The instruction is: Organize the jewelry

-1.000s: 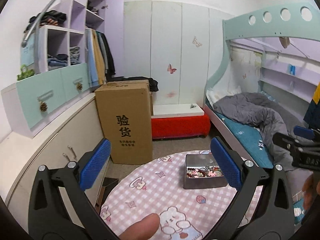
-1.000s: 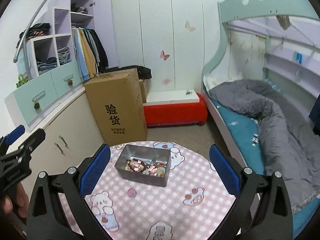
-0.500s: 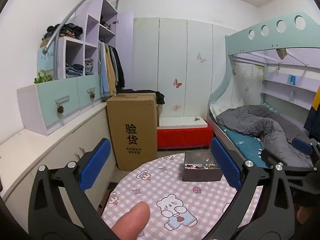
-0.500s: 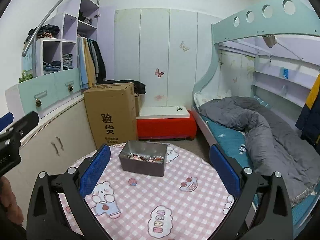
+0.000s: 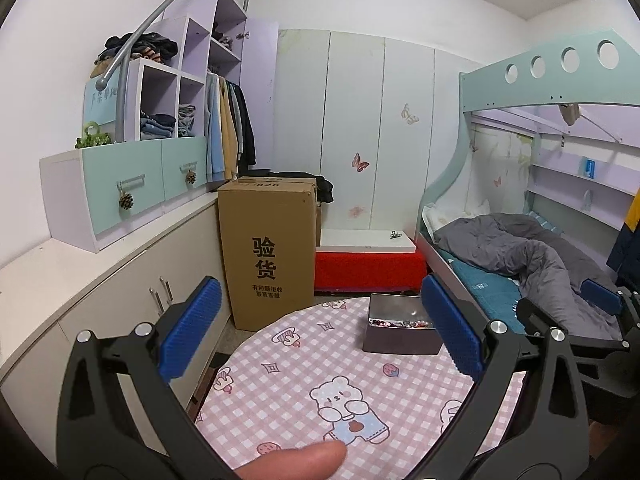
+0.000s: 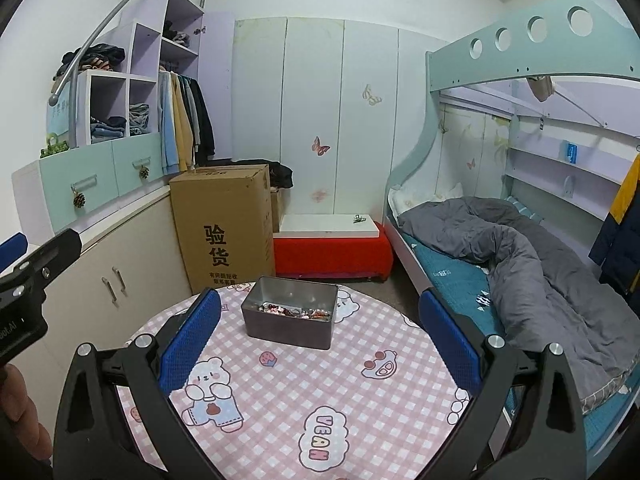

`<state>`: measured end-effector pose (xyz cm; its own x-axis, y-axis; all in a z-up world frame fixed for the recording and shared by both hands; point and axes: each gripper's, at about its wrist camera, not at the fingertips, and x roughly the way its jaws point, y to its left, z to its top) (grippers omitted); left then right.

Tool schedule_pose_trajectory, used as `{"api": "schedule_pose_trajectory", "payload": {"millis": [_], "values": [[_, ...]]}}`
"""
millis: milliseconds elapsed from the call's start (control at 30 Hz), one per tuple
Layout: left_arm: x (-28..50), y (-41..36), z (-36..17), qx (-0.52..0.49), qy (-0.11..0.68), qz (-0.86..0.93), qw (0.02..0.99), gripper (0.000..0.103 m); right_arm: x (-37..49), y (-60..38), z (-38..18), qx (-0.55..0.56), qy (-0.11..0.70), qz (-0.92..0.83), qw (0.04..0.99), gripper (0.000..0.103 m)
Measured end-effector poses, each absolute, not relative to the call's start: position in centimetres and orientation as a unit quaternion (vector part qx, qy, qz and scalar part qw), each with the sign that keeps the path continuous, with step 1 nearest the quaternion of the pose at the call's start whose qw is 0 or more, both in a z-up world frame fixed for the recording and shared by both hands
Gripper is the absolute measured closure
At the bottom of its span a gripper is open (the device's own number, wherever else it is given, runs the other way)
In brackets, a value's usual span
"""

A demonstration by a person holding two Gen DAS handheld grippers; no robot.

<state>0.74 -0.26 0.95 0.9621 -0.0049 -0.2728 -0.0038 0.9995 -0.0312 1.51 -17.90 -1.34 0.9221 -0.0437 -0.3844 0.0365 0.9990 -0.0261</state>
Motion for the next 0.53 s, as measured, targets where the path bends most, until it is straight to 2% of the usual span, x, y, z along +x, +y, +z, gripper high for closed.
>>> {"api": "schedule_pose_trajectory", "payload": {"millis": [533], "values": [[0.10, -0.36, 0.62, -0.012, 0.114, -0.011, 0.993, 0.006, 1.12, -17.81, -0.78, -0.010, 0.190, -0.024, 0.982, 0.008]]}}
